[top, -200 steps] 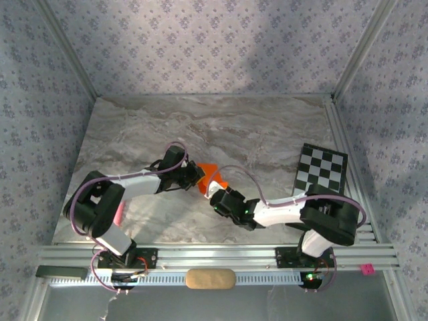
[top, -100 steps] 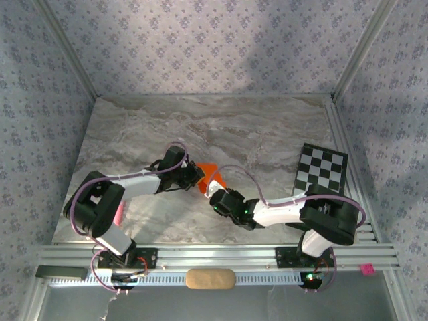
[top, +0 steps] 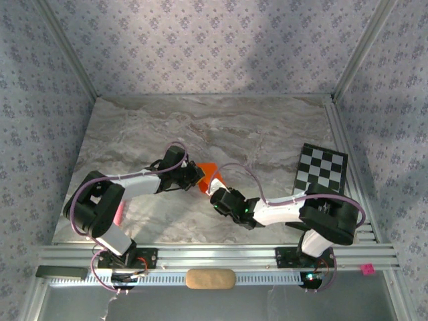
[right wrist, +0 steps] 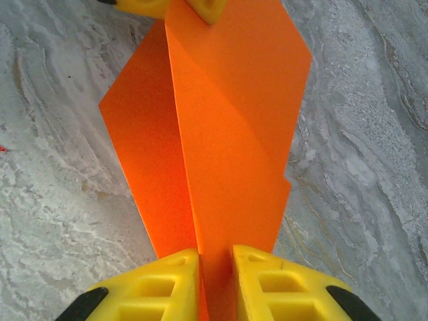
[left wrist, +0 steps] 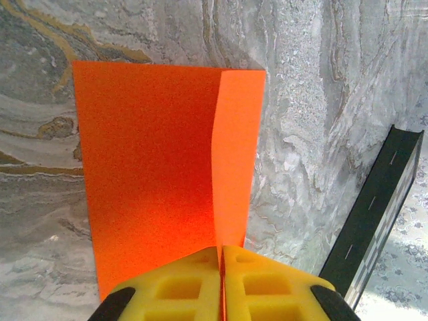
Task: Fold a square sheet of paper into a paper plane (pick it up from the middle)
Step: Fourth fold the wing at the center of the table.
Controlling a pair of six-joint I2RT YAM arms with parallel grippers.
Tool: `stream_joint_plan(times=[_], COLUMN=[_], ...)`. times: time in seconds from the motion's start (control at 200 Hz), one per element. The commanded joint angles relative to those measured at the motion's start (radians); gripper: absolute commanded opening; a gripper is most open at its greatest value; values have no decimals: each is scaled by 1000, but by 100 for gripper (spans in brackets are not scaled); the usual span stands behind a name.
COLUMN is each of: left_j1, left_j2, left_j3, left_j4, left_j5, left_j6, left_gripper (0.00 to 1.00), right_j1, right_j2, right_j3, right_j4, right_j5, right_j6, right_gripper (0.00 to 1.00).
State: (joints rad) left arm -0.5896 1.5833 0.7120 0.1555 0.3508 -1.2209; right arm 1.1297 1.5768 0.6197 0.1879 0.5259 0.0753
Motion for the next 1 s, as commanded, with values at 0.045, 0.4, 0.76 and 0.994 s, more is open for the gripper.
stream_joint_plan(times=[0.045, 0.4, 0.76, 0.994], left_j1=[-4, -4, -5, -3], left_j2=[-34, -34, -35, -41], left_j3=[28, 31, 29, 34], left_j4=[-20, -21, -21, -27], left_j5=[1, 1, -1, -4], left_j6=[4, 4, 6, 14], left_gripper=[10, 8, 7, 10], right_j1=[-8, -11, -24, -45], right_j2=[15, 23, 14, 18], right_j3=[7, 2, -2, 1], right_j4=[-13, 3, 10, 11], right_j5=[-9, -4, -39, -85], right_j6=[33, 41, 57, 85], right_gripper=[20, 22, 8, 2])
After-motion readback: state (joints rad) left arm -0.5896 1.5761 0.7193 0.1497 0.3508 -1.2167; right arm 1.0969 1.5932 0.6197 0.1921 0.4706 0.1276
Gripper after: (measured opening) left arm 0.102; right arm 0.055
